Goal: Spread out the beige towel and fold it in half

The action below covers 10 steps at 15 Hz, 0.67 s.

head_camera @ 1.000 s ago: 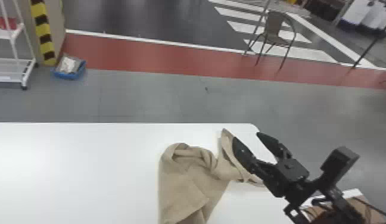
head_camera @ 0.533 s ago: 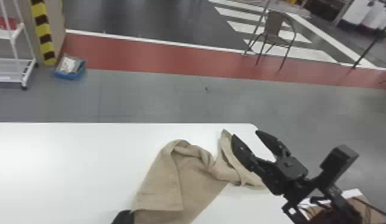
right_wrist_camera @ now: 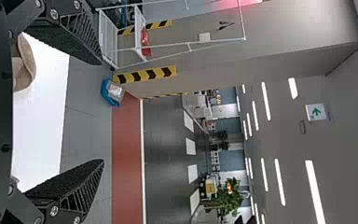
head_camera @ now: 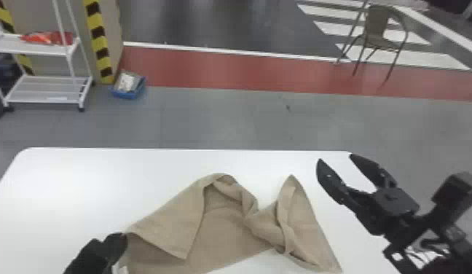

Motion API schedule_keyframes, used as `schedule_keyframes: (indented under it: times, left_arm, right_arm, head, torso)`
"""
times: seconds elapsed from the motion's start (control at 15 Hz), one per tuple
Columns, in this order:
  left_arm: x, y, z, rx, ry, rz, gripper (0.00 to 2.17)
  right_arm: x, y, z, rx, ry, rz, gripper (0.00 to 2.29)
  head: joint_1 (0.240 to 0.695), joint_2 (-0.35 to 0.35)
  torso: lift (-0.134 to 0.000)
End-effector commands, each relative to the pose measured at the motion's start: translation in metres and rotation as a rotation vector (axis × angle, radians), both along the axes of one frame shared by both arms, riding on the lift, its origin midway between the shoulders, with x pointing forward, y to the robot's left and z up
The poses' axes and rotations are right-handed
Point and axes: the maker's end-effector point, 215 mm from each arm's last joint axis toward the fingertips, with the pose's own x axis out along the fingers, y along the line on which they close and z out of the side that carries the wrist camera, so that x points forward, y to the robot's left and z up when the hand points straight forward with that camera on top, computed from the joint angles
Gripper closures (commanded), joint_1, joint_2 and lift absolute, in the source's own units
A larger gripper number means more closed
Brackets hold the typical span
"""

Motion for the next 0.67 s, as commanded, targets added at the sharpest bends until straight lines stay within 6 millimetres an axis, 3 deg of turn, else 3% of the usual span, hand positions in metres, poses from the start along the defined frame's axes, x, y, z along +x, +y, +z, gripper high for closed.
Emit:
schedule_keyframes:
  times: [0.0,0.13,0.2,0.47,0.6]
  left_arm:
    - [0.006,0.006,0.007,0.009,-0.03,0.021,1.12]
    - [0.007,0.005,0.017,0.002,-0.059,0.036,0.19]
    - [0.005,0.002,0.025,-0.012,-0.068,0.036,0.04]
    - [-0.005,0.016,0.049,-0.063,-0.076,0.07,0.03]
    - [-0.025,0.02,0.033,-0.077,0.027,0.1,0.07]
  right_arm:
    - [0.005,0.0,-0.005,-0.005,0.007,-0.004,0.15]
    - [0.006,0.0,-0.01,-0.007,0.015,-0.005,0.15]
    - [0.006,-0.001,-0.013,-0.016,0.021,-0.008,0.15]
    - [0.003,-0.018,-0.037,-0.033,0.07,-0.038,0.15]
    - [0.001,-0.033,-0.05,-0.074,0.099,-0.067,0.15]
  head:
    - [0.695,-0.168]
    - [0.695,-0.155]
    - [0.695,-0.15]
    - [0.695,-0.16]
    - [0.695,-0.164]
  torso:
    - [0.0]
    - [0.0]
    - [0.0]
    - [0.0]
    - [0.0]
